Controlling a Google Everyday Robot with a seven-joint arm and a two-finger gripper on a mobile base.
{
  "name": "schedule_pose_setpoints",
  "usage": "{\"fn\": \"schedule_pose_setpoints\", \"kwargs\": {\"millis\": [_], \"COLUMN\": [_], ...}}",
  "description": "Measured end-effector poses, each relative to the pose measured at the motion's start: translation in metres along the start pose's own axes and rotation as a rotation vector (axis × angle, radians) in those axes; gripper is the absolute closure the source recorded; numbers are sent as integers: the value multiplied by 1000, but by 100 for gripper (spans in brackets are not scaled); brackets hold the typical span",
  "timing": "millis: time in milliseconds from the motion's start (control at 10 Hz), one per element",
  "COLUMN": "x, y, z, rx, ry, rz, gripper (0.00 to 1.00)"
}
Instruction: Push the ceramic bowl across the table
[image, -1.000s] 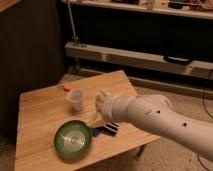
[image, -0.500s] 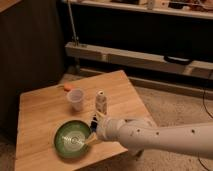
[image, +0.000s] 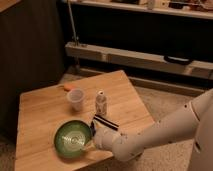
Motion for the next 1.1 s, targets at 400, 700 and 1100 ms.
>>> {"fn": "schedule_pose_setpoints", "kwargs": {"millis": [400,700,1100], "x": [20,6,-22], "y": [-9,2,24], "z": [-36,-18,22], "rx": [-25,-119,-230], "ry": [-30,-57,-64], "rz": [23,-25,-99], "gripper": [20,20,20]}}
